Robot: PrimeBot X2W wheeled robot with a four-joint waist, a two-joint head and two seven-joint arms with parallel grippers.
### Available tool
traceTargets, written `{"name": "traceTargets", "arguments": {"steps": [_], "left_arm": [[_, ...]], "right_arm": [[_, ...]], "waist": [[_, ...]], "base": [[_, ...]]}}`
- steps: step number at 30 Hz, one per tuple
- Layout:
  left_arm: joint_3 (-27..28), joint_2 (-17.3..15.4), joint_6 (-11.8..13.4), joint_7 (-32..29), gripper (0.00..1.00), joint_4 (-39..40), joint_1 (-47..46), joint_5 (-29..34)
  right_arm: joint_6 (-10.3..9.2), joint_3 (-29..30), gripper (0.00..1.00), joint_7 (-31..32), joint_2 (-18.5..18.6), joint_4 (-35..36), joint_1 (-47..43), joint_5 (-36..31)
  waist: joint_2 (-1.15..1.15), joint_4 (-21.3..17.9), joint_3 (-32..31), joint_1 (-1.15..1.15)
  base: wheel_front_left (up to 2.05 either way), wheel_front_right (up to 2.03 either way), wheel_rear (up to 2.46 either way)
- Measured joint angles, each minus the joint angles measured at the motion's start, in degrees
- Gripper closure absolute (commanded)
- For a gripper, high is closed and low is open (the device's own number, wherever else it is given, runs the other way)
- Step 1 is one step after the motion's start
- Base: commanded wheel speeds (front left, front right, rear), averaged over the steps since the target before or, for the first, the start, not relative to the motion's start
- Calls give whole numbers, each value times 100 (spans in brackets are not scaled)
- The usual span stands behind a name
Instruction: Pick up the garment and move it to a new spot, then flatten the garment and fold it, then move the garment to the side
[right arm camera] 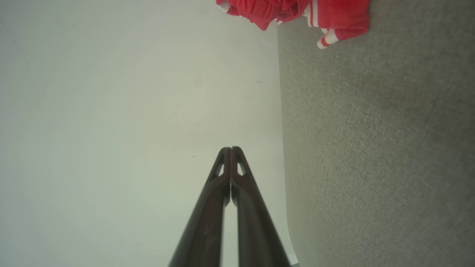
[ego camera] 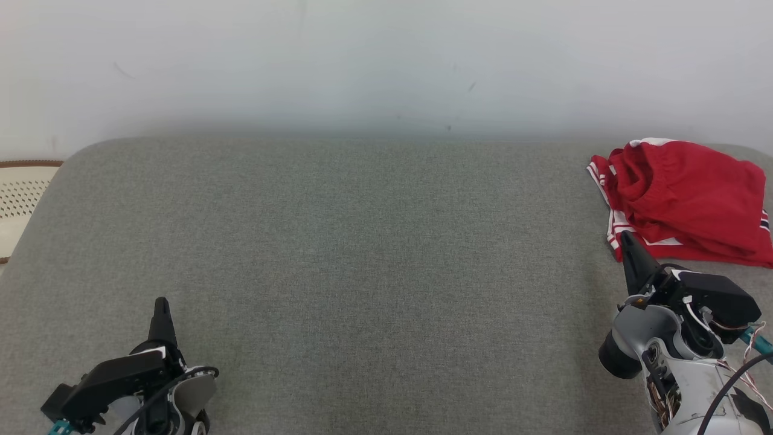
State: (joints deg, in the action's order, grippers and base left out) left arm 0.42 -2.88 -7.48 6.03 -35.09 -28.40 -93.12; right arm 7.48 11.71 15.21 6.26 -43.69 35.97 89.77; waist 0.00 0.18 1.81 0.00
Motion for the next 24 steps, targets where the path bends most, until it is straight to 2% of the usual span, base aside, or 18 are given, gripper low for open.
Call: {"name": "traceTargets", "arguments": {"steps": [24], "left_arm": [[0,0,0,0,100,0,0,0]], "right_arm": [[0,3,100,0,0,0,0,-2]], "waist": [[0,0,0,0]], "base": [[0,0,0]]}}
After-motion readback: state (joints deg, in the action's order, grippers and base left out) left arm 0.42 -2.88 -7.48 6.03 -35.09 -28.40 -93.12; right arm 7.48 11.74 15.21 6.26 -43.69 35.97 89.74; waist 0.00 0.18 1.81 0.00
